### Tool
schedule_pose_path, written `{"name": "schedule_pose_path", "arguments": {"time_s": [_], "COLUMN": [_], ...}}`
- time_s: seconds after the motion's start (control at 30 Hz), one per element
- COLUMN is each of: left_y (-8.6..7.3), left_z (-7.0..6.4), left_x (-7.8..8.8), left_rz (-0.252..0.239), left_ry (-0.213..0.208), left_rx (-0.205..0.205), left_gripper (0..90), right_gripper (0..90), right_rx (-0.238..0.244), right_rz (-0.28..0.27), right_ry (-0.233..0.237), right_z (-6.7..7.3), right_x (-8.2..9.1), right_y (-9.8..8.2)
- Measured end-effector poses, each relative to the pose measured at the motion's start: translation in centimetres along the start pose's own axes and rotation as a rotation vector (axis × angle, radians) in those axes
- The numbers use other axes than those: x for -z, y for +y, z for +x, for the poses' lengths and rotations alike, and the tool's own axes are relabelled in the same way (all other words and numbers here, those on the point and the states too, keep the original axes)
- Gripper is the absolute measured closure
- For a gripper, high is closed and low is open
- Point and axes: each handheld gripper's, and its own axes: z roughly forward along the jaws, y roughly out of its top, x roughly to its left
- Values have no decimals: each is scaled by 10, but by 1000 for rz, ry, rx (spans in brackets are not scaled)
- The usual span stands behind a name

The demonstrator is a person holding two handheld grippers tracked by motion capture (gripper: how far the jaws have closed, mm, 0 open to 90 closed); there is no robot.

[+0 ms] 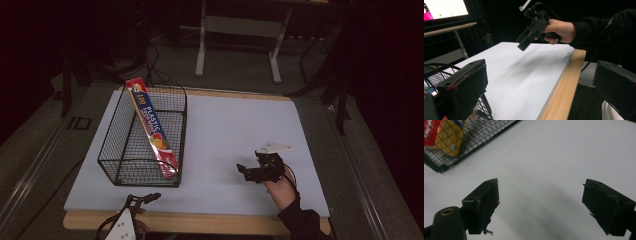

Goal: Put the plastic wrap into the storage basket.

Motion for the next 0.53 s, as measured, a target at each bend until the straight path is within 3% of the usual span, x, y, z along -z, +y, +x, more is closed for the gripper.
{"name": "schedule_pose_path", "arguments": {"time_s": [0.27, 0.53], "left_y": [0, 0], "left_z": [0, -1], "left_x": [0, 1], "left_rz": [0, 0], "left_ry": [-4, -3], "left_rx": [0, -2], "left_gripper": [2, 2], "right_gripper": [135, 133], "right_rx": [-17, 23], "right_rz": [-18, -17], "right_ry": [-4, -26], "right_z": [-8, -4], "right_x": [1, -3], "right_y": [-10, -12]}}
